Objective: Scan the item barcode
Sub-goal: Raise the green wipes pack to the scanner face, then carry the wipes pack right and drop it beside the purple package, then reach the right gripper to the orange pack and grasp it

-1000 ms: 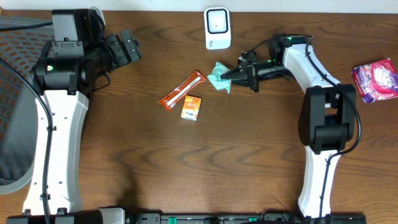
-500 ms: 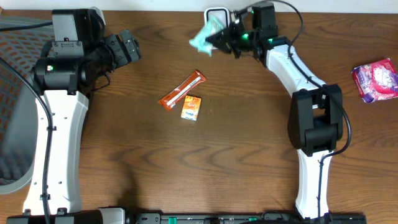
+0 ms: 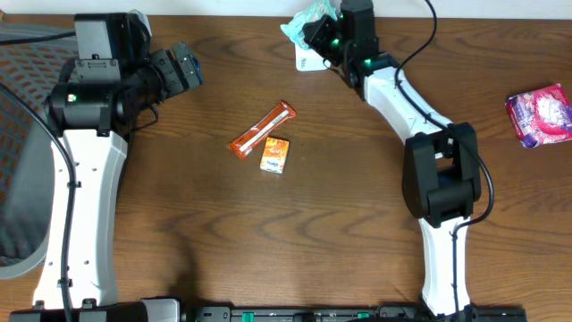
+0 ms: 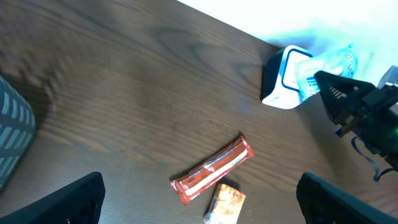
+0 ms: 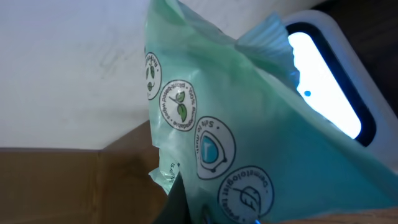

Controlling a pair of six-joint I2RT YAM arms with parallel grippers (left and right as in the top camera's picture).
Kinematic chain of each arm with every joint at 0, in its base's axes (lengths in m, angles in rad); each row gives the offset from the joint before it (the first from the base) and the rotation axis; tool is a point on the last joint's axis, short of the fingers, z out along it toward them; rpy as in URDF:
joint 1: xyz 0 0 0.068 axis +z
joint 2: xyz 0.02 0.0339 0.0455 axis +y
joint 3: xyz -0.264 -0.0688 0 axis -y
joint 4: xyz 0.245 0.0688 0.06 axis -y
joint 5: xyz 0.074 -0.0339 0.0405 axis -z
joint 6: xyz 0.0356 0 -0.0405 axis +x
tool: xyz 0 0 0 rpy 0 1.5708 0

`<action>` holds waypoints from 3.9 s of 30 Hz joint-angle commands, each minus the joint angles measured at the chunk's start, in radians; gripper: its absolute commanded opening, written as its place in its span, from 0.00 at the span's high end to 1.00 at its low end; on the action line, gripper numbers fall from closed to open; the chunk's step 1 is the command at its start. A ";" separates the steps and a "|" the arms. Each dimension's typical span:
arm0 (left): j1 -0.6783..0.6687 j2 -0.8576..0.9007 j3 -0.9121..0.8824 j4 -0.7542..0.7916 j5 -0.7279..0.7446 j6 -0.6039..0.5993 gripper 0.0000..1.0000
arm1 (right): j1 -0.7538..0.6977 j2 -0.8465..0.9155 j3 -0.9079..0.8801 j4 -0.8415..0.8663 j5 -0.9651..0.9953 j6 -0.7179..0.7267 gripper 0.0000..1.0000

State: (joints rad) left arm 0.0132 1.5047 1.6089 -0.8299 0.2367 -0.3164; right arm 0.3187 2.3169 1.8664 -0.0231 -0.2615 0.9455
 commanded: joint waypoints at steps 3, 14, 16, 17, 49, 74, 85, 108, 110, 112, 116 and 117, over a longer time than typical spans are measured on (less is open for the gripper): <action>0.003 0.005 -0.003 0.000 -0.003 0.008 0.02 | 0.000 0.012 0.025 0.009 0.016 -0.031 0.99; 0.003 0.005 -0.003 0.000 -0.003 0.009 0.02 | -0.232 -0.151 0.026 -0.323 0.177 -0.139 0.99; 0.003 0.005 -0.003 0.000 -0.003 0.009 0.02 | -0.299 -0.171 0.026 -0.420 0.241 -0.176 0.99; 0.003 0.005 -0.003 0.000 -0.003 0.009 0.02 | -0.338 -0.177 0.026 -0.477 0.275 -0.185 0.99; 0.003 0.005 -0.003 0.000 -0.003 0.009 0.02 | -0.744 -0.026 0.002 -0.449 0.384 -0.217 0.76; 0.003 0.005 -0.003 0.000 -0.003 0.009 0.02 | -0.649 -0.253 0.009 -0.636 -0.431 -0.314 0.49; 0.003 0.005 -0.003 0.000 -0.003 0.009 0.02 | -0.299 -0.253 0.002 -0.980 -0.156 -0.580 0.08; 0.003 0.005 -0.003 0.000 -0.003 0.009 0.02 | 0.143 -0.242 -0.097 -0.973 -0.010 -0.556 0.08; 0.003 0.005 -0.003 0.000 -0.003 0.009 0.02 | 0.171 -0.242 -0.131 -0.969 -0.010 -0.549 0.13; 0.003 0.005 -0.003 0.000 -0.003 0.009 0.02 | 0.195 -0.242 -0.169 -0.949 -0.010 -0.549 0.18; 0.003 0.005 -0.003 0.000 -0.003 0.009 0.02 | 0.233 -0.242 -0.269 -0.838 -0.010 -0.549 0.18; 0.003 0.005 -0.003 0.000 -0.003 0.009 0.02 | 0.240 -0.242 -0.294 -0.808 -0.010 -0.549 0.19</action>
State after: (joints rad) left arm 0.0132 1.5047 1.6089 -0.8299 0.2367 -0.3164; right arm 0.5392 2.0640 1.6302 -0.8707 -0.2798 0.3870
